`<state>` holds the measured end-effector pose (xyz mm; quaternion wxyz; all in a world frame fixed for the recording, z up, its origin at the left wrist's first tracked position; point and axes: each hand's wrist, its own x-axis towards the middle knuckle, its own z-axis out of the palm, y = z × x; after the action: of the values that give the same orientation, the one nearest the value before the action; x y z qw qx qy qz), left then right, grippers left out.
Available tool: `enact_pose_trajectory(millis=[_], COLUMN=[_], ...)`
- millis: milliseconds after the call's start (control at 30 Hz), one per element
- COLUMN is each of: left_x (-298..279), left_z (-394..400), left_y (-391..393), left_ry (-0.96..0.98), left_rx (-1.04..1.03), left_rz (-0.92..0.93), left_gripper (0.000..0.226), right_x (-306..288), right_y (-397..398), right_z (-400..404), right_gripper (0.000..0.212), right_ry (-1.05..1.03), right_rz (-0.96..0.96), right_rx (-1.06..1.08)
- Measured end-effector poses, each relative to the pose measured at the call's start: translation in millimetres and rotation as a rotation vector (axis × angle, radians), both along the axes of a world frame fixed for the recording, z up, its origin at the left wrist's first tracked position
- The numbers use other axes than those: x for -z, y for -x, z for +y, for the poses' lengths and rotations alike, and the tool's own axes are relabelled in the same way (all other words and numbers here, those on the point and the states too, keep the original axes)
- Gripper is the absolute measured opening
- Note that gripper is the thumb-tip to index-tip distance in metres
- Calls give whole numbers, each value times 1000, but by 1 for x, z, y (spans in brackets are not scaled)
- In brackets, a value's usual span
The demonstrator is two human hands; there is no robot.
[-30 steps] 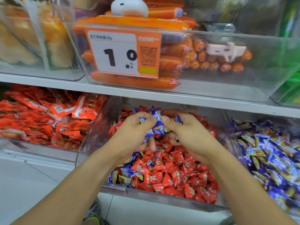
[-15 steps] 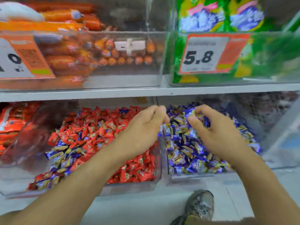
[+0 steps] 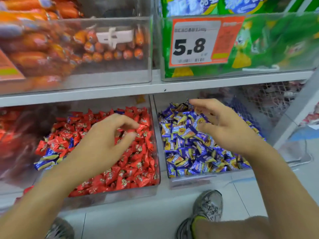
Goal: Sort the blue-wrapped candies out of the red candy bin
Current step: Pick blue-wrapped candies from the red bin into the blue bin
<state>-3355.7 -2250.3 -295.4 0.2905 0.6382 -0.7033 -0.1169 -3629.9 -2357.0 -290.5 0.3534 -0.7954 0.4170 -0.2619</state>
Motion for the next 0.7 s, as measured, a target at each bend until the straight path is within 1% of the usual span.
enact_pose_trajectory(millis=[67, 133, 167, 200, 267, 333, 400, 467, 500, 533, 633, 667, 700], left_x=[9, 14, 14, 14, 17, 22, 27, 29, 29, 31, 40, 42, 44], left_z=[22, 40, 48, 55, 69, 79, 86, 87, 87, 84, 73, 69, 65], left_y=[-45, -85, -101, -114, -135, -146, -148, -145, -144, -143, -146, -148, -151], left_ry=[-135, -284, -372, -458, -628, -758, -792, -759, -726, -698, -662, -667, -665], left_rx=[-65, -158, -218, -265, -296, -249, -174, -152, -160, -170, -167, -151, -129], left_rz=[-105, -223, -283, -343, -437, -446, -455, -434, -404, -377, -302, -283, -267], left_gripper=[27, 28, 28, 33, 60, 80, 88, 85, 81, 78, 76, 73, 68], right_x=[-3, -8, -10, -11, -9, -1, 11, 22, 28, 34, 47, 50, 52], right_y=[-17, -44, -61, -79, -119, -158, -195, -226, -240, -252, -276, -279, -281], right_z=[4, 14, 21, 30, 47, 61, 72, 78, 80, 81, 81, 80, 78], right_gripper=[53, 45, 43, 44, 49, 48, 36, 21, 23, 31, 71, 78, 78], right_ry=[162, 281, 318, 344, 368, 359, 356, 371, 369, 360, 334, 345, 358], right_rz=[86, 100, 95, 93, 92, 109, 165, 215, 246, 297, 564, 655, 714], right_rx=[-1, -38, -73, -125, -281, -429, -526, -567, -583, -602, -673, -689, -697])
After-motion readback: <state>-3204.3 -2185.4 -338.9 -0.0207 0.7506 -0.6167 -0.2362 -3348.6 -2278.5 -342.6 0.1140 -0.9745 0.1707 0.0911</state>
